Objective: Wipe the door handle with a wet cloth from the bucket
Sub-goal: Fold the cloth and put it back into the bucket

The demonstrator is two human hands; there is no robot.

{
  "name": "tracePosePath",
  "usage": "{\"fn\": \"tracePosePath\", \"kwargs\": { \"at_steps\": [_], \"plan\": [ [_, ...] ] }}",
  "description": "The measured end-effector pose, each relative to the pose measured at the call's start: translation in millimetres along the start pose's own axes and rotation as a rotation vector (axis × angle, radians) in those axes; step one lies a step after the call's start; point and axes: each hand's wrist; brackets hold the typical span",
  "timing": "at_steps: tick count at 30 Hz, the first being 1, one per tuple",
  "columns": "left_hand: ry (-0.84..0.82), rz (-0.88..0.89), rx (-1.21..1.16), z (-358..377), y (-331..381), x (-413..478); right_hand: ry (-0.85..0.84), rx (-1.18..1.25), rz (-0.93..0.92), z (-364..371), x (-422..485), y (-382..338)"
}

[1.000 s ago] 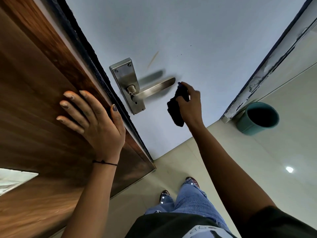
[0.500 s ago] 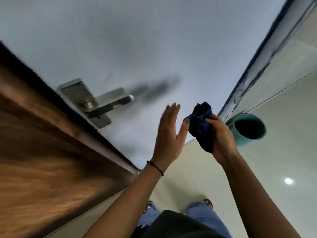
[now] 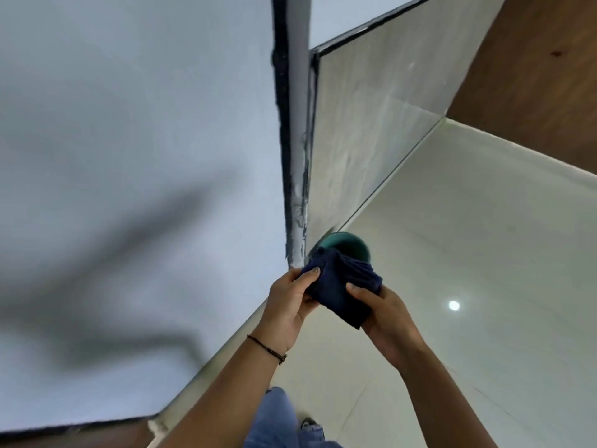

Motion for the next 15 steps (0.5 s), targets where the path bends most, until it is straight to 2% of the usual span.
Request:
{"fn": "tracePosePath", "kwargs": {
  "at_steps": [2, 4, 8, 11, 15],
  "plan": [
    [-0.041, -0.028, 0.013, 12, -6, 30, 0.167, 0.105, 0.035, -29, 20, -8],
    [-0.057, -0.064, -0.001, 20, -13, 68, 0.247, 0.115, 0.071, -55, 45, -22],
    [-0.168, -0.158, -0.104, 18, -23, 155, 0.19, -0.035, 0.143, -106, 107, -52],
    [-0.238, -0.277, -0.079, 11, -32, 232, 0.19, -0.194, 0.24, -150, 168, -67],
    [-0.03, -0.35, 0.072, 5, -62, 348, 0.304, -0.367, 0.336, -221, 267, -73]
  ]
}}
Point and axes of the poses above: each hand's wrist, its own x-axis towards the middle knuckle, its own z-axis out of the palm, y = z × x, and after that the axes turned 13 degrees about -y, right-handed
